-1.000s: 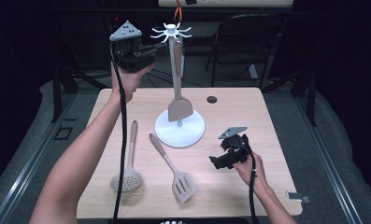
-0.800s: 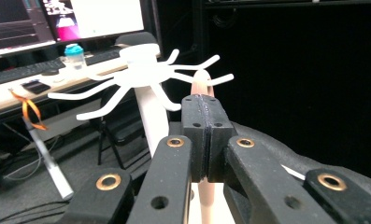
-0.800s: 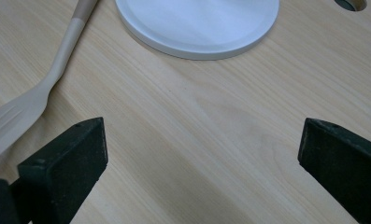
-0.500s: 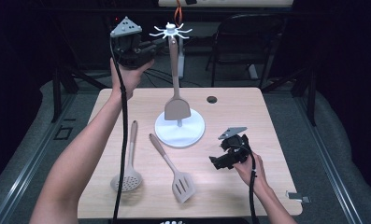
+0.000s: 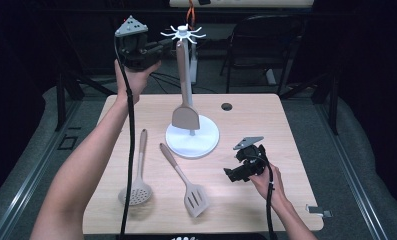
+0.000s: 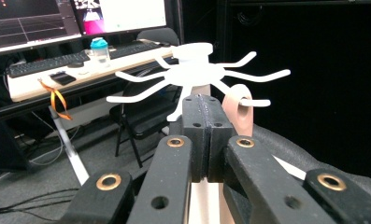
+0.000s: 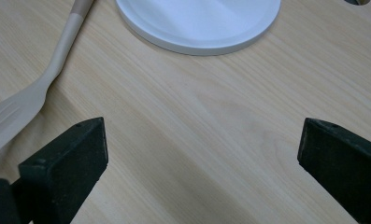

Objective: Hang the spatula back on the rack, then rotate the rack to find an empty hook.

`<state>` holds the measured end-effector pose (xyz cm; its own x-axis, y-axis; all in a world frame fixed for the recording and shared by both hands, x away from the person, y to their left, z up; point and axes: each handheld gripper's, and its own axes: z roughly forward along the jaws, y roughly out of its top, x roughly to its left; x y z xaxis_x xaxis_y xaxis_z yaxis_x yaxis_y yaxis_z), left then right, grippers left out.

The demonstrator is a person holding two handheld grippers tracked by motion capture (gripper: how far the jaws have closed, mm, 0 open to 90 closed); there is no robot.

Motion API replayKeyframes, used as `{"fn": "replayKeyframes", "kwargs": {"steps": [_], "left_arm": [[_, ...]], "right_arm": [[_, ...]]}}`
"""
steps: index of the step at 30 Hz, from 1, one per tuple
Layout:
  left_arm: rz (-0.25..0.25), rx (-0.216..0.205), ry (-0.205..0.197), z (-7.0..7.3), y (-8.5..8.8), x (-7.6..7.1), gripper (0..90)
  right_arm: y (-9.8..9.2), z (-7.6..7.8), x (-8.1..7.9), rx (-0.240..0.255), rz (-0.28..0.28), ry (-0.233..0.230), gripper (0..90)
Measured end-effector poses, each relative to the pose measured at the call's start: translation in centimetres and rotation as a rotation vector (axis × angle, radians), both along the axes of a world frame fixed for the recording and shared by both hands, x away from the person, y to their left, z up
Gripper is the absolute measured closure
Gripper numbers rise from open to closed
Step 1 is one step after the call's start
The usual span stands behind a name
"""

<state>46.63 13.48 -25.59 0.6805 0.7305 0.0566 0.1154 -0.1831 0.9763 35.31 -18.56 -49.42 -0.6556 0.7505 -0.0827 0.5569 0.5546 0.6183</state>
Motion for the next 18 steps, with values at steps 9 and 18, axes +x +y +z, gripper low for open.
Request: {"fn": "replayKeyframes", "kwargs": {"steps": [9,18], "left_arm": [[0.01,-0.01,0.003,-0.04,0.37,0.23,89.9],[0.029,0.003,0.004,0.28,0.39,0.49,90.0]], "right_arm": [[0.46,-0.17,0.11,-0.005,0.012,0.007,1.6],[0.26,0.01,0.03,-0.015,0.011,0.001,1.7]]}}
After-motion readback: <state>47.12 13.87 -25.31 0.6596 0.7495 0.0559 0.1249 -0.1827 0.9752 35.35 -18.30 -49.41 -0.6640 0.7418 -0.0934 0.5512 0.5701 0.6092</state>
